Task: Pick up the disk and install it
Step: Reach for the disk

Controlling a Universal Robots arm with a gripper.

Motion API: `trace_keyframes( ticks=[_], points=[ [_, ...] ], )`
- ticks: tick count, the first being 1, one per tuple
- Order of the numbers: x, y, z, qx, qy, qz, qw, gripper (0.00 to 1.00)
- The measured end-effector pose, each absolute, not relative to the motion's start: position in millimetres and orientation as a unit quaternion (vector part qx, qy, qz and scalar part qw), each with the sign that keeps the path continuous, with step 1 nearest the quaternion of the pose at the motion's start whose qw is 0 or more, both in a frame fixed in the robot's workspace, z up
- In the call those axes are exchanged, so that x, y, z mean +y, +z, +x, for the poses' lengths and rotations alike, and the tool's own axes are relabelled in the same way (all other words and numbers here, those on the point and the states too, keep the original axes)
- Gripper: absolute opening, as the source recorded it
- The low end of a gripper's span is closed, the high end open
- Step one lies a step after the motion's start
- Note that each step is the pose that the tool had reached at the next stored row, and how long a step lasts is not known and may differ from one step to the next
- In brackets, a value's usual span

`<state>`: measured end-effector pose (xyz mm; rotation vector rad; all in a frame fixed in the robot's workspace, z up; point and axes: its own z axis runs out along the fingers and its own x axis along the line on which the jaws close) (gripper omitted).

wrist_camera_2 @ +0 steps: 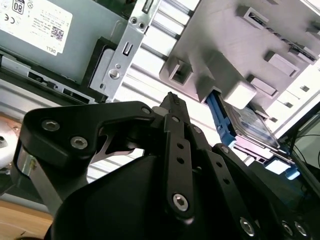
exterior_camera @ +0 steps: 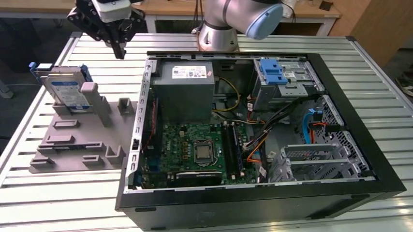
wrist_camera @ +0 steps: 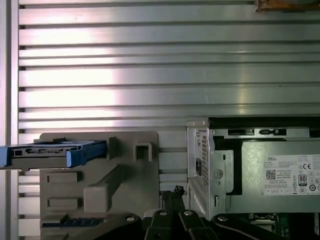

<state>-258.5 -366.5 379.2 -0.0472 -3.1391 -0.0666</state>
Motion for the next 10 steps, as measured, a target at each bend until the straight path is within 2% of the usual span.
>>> trace_keyframes(
  ticks=[10],
  points=[
    [-366.5, 378.3, -275.7, -1.000, -0.021, -0.012, 0.001, 0.11]
  ],
)
